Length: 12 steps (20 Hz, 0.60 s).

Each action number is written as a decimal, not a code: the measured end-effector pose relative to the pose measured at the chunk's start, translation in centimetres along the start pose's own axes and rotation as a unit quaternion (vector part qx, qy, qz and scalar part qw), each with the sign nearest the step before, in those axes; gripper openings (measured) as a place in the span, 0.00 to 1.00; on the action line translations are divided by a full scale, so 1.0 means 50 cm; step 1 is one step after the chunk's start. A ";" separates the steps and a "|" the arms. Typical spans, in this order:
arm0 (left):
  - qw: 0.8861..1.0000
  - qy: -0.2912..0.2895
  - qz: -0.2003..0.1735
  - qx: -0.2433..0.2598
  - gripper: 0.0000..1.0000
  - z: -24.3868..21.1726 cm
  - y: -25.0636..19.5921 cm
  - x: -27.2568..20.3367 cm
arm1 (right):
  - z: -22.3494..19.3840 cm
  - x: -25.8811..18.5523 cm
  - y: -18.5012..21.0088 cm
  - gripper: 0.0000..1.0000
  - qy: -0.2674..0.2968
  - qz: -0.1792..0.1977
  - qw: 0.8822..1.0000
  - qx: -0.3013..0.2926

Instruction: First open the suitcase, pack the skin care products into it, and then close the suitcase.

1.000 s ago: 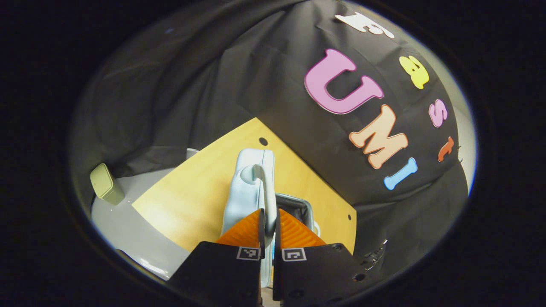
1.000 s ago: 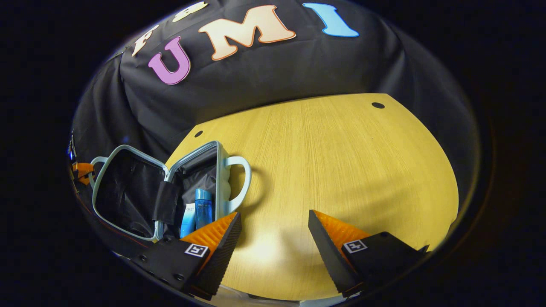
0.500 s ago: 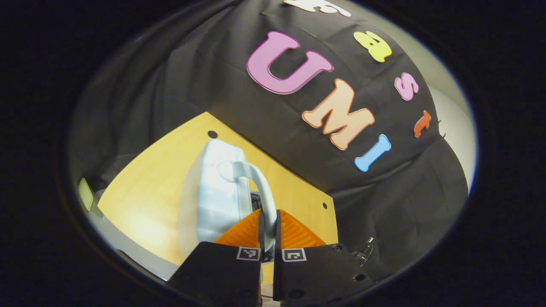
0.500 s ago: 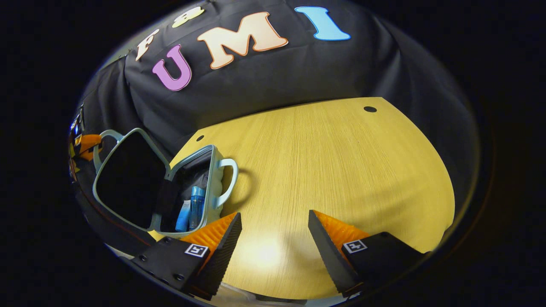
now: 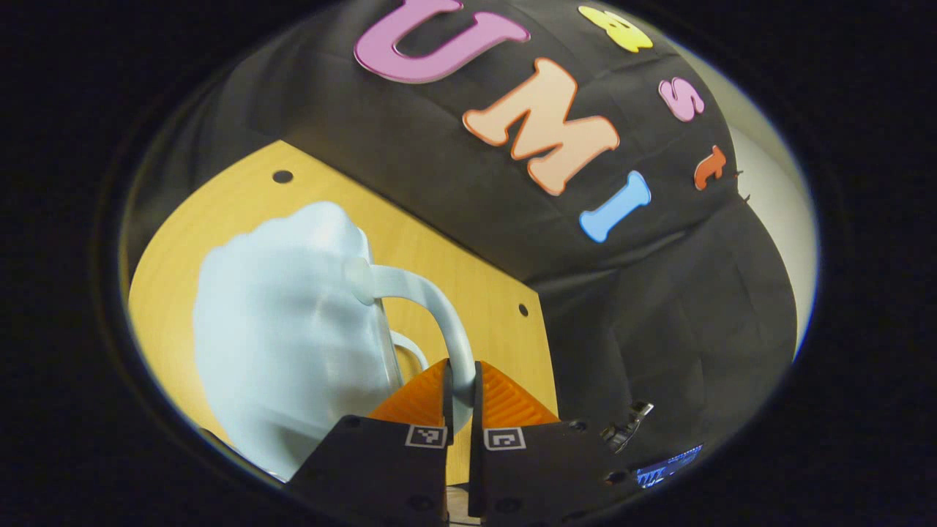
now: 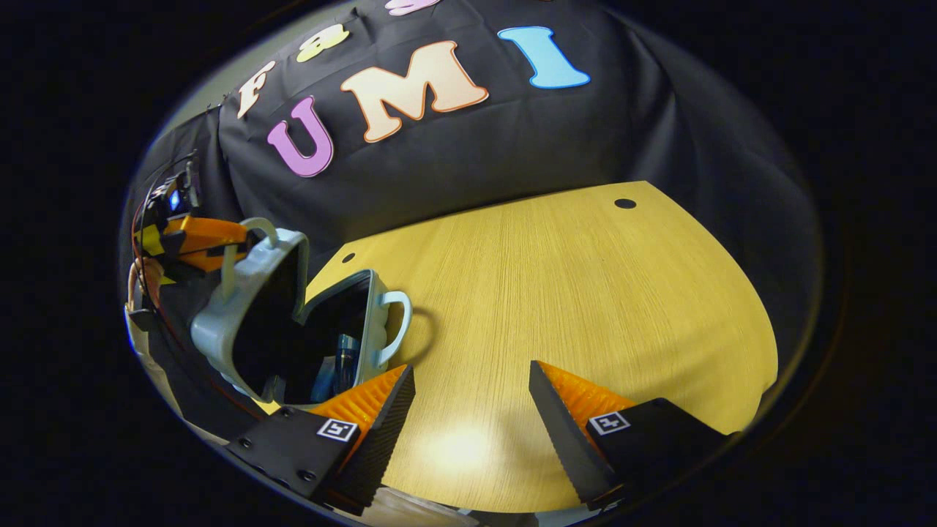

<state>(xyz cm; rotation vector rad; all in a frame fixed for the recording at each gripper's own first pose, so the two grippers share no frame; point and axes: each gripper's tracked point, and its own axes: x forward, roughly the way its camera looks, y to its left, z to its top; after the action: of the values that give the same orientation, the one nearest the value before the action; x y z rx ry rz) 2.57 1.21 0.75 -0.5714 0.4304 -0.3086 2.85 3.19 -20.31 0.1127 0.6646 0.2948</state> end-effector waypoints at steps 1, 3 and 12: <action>1.000 0.020 0.002 0.003 0.05 -0.018 -0.002 0.033 | 0.001 -0.003 0.001 0.98 -0.003 -0.002 1.000 0.001; 0.998 0.063 0.014 0.017 0.04 -0.058 0.006 0.103 | 0.005 -0.009 -0.004 0.98 -0.007 -0.008 1.000 0.000; 0.976 0.187 0.099 0.052 0.05 -0.183 0.082 0.236 | 0.055 -0.026 -0.029 0.98 -0.050 -0.029 0.998 0.024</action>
<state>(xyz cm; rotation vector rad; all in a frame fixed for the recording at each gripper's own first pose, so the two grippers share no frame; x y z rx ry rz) 9.13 -4.29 -12.15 -0.3617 0.8250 -0.2452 3.94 1.37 -17.68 0.1528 0.5742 0.2159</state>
